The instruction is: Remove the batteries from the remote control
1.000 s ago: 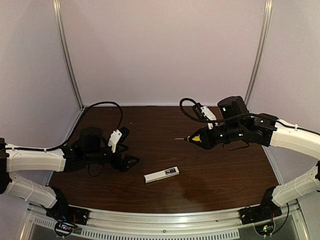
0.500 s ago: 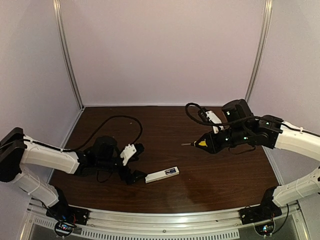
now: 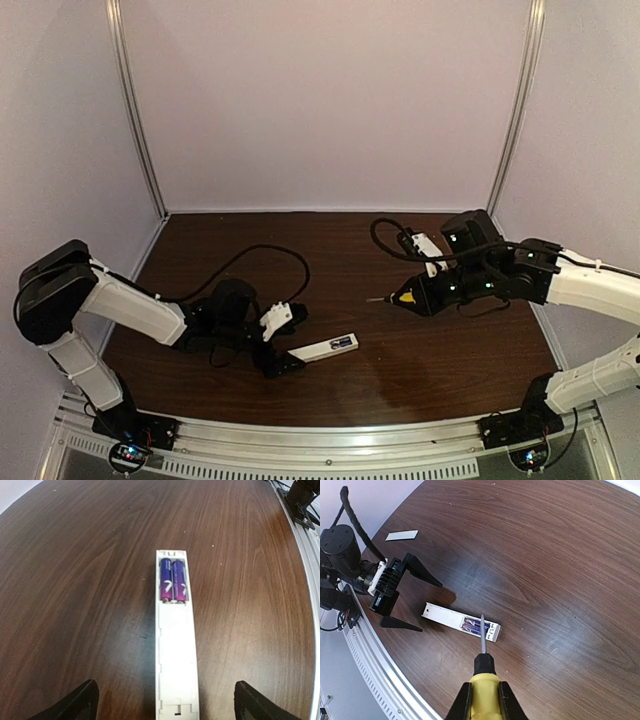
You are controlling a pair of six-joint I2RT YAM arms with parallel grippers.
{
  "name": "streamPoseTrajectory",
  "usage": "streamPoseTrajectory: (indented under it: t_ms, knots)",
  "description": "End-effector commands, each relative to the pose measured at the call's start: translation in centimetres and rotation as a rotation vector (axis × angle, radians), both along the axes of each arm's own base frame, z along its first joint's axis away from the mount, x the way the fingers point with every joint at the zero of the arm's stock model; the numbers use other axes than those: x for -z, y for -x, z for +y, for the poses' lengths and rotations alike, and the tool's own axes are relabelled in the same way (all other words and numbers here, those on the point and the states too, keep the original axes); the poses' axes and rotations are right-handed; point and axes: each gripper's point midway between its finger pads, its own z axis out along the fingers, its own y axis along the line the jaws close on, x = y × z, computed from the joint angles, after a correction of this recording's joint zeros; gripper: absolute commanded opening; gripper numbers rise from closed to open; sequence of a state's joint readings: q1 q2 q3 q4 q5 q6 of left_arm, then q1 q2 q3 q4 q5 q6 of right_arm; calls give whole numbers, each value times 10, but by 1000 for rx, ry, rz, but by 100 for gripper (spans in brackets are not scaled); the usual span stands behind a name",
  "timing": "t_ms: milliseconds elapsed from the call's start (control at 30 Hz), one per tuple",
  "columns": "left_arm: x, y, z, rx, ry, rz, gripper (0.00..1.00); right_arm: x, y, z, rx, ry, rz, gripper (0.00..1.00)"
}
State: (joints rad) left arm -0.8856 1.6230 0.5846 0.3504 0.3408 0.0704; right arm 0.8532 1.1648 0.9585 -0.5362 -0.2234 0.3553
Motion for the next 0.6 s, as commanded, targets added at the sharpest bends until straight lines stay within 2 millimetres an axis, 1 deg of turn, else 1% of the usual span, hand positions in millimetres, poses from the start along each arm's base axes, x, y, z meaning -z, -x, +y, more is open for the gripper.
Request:
streamPoseTrajectory:
  t_ms: [0, 200, 400, 500, 567]
  knots:
    - [-2, -1, -15, 41, 17, -58, 94, -2, -2, 1, 13, -21, -12, 0]
    - [6, -3, -13, 31, 2, -80, 90, 2, -3, 2, 11, -20, -8, 0]
    - [13, 0, -9, 19, 21, -124, 87, 6, -3, 4, 13, -24, -3, 0]
    - [8, 0, -7, 0, 77, -161, 87, 8, -4, 5, 14, -31, 1, 0]
    - [7, 2, -6, -4, 97, -165, 87, 10, -3, 7, 13, -34, 4, 0]
